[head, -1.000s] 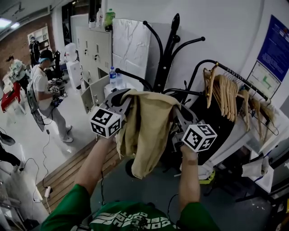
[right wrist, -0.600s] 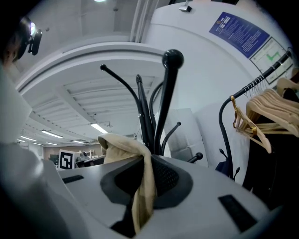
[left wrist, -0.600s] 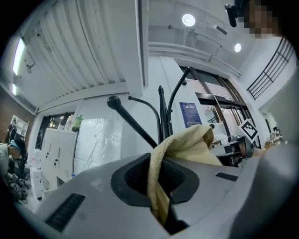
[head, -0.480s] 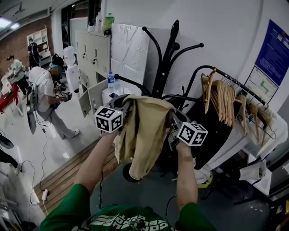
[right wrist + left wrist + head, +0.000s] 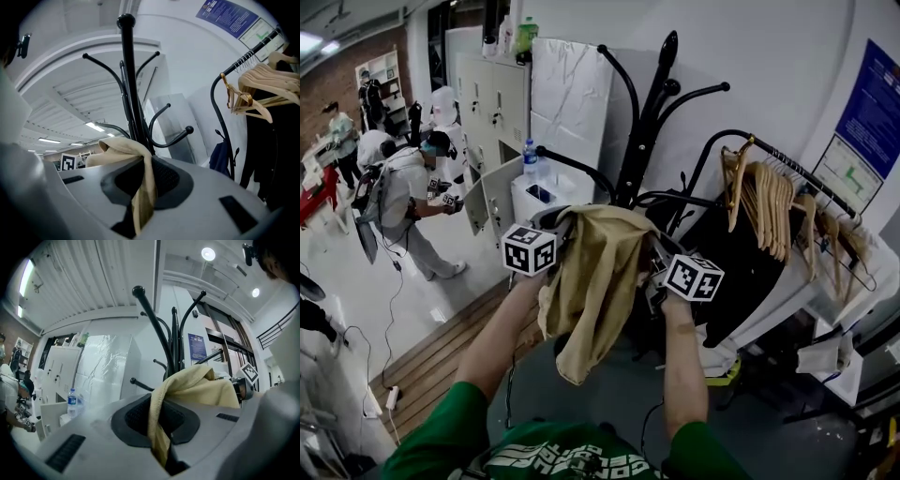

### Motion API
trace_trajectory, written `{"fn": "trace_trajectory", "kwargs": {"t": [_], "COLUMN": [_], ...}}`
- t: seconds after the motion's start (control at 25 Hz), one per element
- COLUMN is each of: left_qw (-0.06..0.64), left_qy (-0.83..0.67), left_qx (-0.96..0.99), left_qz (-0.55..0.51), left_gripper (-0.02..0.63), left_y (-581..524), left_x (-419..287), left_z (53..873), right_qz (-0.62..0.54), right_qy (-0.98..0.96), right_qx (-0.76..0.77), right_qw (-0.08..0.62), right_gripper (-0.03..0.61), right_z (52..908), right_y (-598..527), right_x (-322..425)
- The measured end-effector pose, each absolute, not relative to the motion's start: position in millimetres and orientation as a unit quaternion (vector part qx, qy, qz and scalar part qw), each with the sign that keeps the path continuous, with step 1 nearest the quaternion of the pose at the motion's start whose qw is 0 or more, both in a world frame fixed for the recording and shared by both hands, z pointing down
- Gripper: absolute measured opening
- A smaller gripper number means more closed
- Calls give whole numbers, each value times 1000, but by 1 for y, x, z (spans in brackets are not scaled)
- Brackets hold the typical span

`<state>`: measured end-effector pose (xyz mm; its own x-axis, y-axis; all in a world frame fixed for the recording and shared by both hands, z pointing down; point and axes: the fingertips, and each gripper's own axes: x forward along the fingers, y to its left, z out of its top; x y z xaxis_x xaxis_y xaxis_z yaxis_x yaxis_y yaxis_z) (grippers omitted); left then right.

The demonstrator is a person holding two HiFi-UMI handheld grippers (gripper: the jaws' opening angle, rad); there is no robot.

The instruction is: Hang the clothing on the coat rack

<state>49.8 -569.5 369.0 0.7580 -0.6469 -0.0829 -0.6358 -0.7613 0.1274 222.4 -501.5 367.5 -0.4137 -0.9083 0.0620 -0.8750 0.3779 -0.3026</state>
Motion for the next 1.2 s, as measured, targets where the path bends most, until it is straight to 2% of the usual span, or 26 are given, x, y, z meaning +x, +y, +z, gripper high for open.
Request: {"fn": "trace_trajectory", "kwargs": {"t": [0.48, 0.76, 1.2], "left_qw": [88, -8, -43], "left_qy": [-326, -326, -334], "left_qx": [940, 945, 941], "left_qz": [-43, 23, 40], "left_gripper": [20, 20, 20], "left_y": [-539, -503, -493], "left_x": [64, 86, 82], "left_z": [438, 466, 464], "right_qz": [-181, -183, -151], "right_qy": [842, 855, 854], "right_qx": [-506, -482, -498], "right_qw": [53, 52, 28], "right_gripper": [51, 51, 54], "right_z": [419, 439, 436], "right_y": [-489, -473, -464], "right_x": [200, 178, 175]}}
